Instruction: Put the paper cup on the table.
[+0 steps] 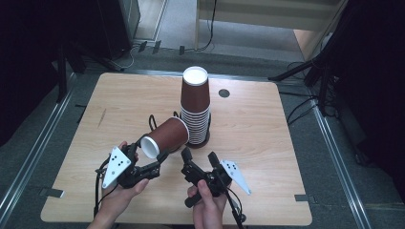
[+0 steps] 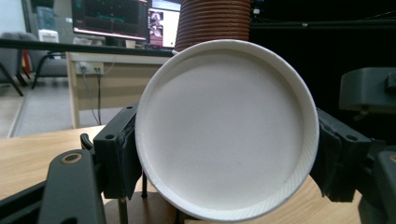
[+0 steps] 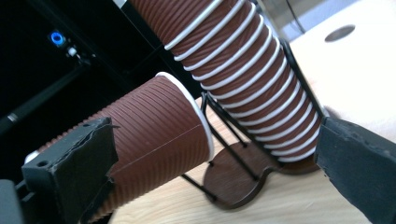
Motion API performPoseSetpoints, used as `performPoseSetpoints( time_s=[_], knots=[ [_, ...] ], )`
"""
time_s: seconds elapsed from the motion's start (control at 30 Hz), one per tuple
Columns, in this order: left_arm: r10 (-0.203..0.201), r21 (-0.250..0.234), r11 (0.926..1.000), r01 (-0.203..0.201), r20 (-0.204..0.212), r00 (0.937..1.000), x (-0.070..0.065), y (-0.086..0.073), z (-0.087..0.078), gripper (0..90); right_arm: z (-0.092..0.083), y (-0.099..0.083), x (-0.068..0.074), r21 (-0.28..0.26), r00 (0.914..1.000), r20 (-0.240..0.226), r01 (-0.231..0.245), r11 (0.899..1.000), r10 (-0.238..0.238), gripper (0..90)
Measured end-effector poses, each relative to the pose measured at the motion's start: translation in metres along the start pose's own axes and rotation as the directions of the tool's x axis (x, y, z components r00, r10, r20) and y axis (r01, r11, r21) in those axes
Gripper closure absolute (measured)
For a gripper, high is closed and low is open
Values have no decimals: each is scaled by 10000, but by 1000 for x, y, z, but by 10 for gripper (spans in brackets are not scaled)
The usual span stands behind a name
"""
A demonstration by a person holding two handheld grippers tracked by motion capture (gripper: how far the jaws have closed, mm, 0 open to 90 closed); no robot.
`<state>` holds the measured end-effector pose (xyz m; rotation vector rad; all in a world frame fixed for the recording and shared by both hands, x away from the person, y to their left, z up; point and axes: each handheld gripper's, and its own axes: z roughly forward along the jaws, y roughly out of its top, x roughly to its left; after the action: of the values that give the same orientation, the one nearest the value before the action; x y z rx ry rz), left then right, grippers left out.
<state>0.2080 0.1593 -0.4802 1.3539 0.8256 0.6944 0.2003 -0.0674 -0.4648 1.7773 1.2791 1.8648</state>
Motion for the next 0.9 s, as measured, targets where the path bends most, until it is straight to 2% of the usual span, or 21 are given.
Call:
performPoseSetpoints(
  time_s=[0.13, 0.17, 0.2, 0.23, 0.27, 0.3, 0.47, 0.5, 0.53, 0.63, 0.7, 0.73, 0.77, 0.83, 0.87, 0.9],
  knots=[
    [-74, 2, 10000, 74, 147, 9999, -4, -4, 3, 239, 0, -3, -1, 274, 9945, -283, -999, 9946, 1007, 0],
    [-74, 2, 10000, 74, 147, 9999, -4, -4, 3, 239, 0, -3, -1, 274, 9945, -283, -999, 9946, 1007, 0],
    [-40, 1, 10000, 40, 220, 9998, -5, -5, 3, 239, -1, -3, -2, 338, 9899, -324, -1371, 9900, 1382, 0],
    [-60, -46, 10000, 62, 297, 9995, -8, -5, 4, 239, 0, -3, -3, 471, 9778, -420, -2035, 9779, 2055, 0],
    [-101, -81, 9999, 104, 386, 9992, -9, -6, 4, 239, 0, -3, -3, 522, 9713, -419, -2321, 9713, 2343, 0],
    [-133, -132, 9998, 139, 437, 9990, -10, -6, 4, 239, 1, -4, -4, 554, 9670, -449, -2482, 9671, 2507, 0],
    [-91, -277, 9996, 110, 704, 9975, -13, -6, 4, 239, 4, -3, -6, 583, 9347, -295, -3521, 9341, 3542, 0],
    [-125, -279, 9995, 146, 733, 9972, -14, -7, 5, 239, 4, -3, -5, 557, 9305, -265, -3634, 9300, 3652, 0],
    [-125, -279, 9995, 146, 733, 9972, -14, -7, 5, 239, 4, -3, -5, 557, 9305, -265, -3634, 9300, 3652, 0],
    [-175, -241, 9995, 196, 848, 9962, -15, -9, 6, 239, 7, -1, -5, 826, 8992, -279, -4333, 8975, 4367, 0],
    [-197, -251, 9994, 220, 887, 9959, -15, -9, 6, 239, 8, -1, -7, 1045, 8708, -334, -4851, 8682, 4906, 0],
    [-170, -248, 9995, 194, 918, 9956, -16, -10, 6, 239, 8, -1, -7, 1045, 8708, -334, -4851, 8682, 4906, 0],
    [-185, -245, 9995, 210, 969, 9951, -17, -10, 6, 239, 9, -1, -8, 1145, 8481, -427, -5209, 8459, 5280, 0],
    [-166, -217, 9996, 190, 1025, 9946, -17, -11, 7, 239, 10, -1, -8, 1271, 8320, -475, -5438, 8295, 5527, 0],
    [-166, -217, 9996, 190, 1025, 9946, -17, -11, 7, 239, 10, -1, -8, 1271, 8320, -475, -5438, 8295, 5527, 0],
    [-171, -213, 9996, 194, 1044, 9944, -18, -12, 7, 239, 11, -1, -9, 1335, 8158, -526, -5658, 8137, 5759, 0]
  ],
)
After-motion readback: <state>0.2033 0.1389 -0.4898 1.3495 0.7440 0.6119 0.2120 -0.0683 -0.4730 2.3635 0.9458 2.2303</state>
